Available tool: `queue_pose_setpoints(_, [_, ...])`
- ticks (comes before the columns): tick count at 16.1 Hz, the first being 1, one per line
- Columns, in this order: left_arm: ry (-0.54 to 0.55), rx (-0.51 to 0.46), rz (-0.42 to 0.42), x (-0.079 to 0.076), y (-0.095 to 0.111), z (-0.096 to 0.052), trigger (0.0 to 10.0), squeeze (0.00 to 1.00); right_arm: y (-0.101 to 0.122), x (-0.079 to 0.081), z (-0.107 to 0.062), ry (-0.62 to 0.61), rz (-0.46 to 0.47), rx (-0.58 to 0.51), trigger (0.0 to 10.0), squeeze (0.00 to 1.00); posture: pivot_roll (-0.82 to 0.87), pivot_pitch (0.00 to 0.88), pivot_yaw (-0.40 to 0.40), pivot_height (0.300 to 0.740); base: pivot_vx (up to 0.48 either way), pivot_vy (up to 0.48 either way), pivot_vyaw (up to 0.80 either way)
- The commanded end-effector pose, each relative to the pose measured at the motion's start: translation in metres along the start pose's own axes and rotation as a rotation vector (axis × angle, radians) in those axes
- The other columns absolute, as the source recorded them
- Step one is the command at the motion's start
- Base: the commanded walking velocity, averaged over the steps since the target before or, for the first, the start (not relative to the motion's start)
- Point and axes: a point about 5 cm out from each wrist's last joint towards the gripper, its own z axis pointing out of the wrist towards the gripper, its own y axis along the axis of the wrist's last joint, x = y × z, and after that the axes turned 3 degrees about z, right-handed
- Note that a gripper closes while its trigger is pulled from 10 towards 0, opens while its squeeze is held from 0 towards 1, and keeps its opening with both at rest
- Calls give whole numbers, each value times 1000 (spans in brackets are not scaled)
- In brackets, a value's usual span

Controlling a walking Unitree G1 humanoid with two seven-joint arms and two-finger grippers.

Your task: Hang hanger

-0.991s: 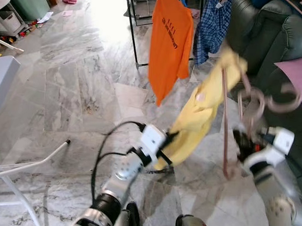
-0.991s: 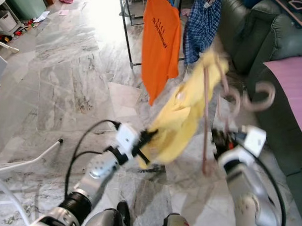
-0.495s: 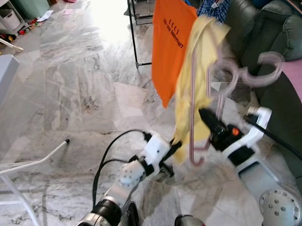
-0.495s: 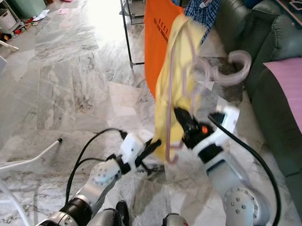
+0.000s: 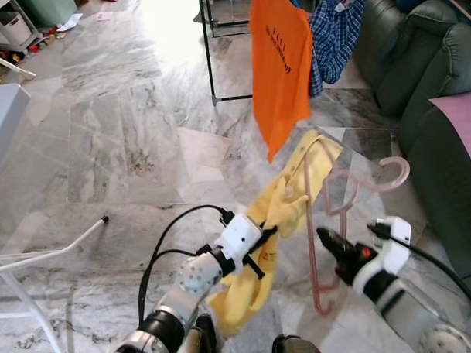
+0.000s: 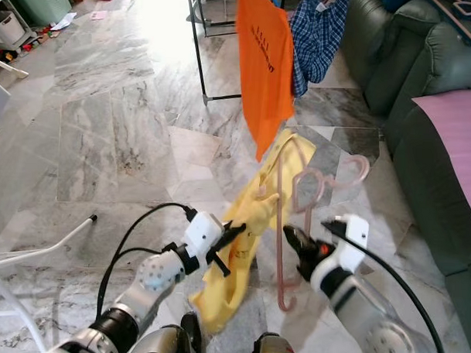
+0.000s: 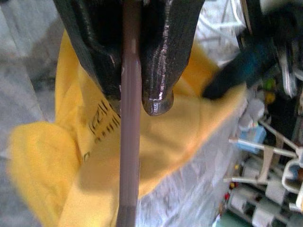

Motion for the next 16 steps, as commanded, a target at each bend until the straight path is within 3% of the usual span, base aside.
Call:
queue_pose_setpoints(1, [29,10,17,8,-2,-3,10000,0,-10,1,-6,23,-60,64,10000,0,-275,217,86,740,0,0,0])
queue_pose_setpoints(3, [64,10,41,21,2,-4,10000,0,-34,-7,-18,35,-231,217,10000,0,-269,217,88,740,0,0,0])
queue_pose_setpoints(4, [93,10,71,33,5,-4,10000,0,-44,-19,-28,20,-296,281,10000,0,-268,215,89,740,0,0,0])
queue_pose_setpoints(5, [100,10,78,36,6,-5,10000,0,-42,-27,-28,-35,-253,247,10000,0,-267,215,90,740,0,0,0])
queue_pose_setpoints(6, [118,19,80,40,6,-5,10000,0,-31,-45,-24,-172,-47,89,10000,0,-267,213,89,740,0,0,0])
queue_pose_setpoints(7, [121,26,87,41,6,-5,10000,0,-31,-44,-24,-161,28,66,10000,0,-265,213,91,740,0,0,0])
queue_pose_setpoints(8, [136,35,107,43,5,-5,10000,0,-39,-24,-27,15,-23,130,10000,0,-267,212,99,740,0,0,0])
queue_pose_setpoints(9, [152,34,109,45,6,-4,10000,0,-48,-8,-30,122,-138,206,10000,0,-269,213,102,740,0,0,0])
queue_pose_setpoints(10, [163,27,121,46,8,-4,10000,0,-55,-12,-30,80,-246,258,10000,0,-269,213,105,740,0,0,0])
queue_pose_setpoints(11, [178,9,112,51,12,-2,10000,0,-55,-30,-26,-41,-371,260,10000,0,-267,214,112,740,0,0,0])
queue_pose_setpoints(12, [176,2,108,52,14,-1,10000,0,-51,-34,-26,-66,-395,238,10000,0,-267,214,112,740,0,0,0])
queue_pose_setpoints(14, [92,-66,71,56,28,4,10000,0,-23,-41,-28,-120,-484,96,10000,0,-261,217,120,740,0,0,0])
queue_pose_setpoints(16, [14,-92,77,60,38,7,10000,0,-8,-41,-32,-114,-605,73,10000,0,-260,221,125,740,0,0,0])
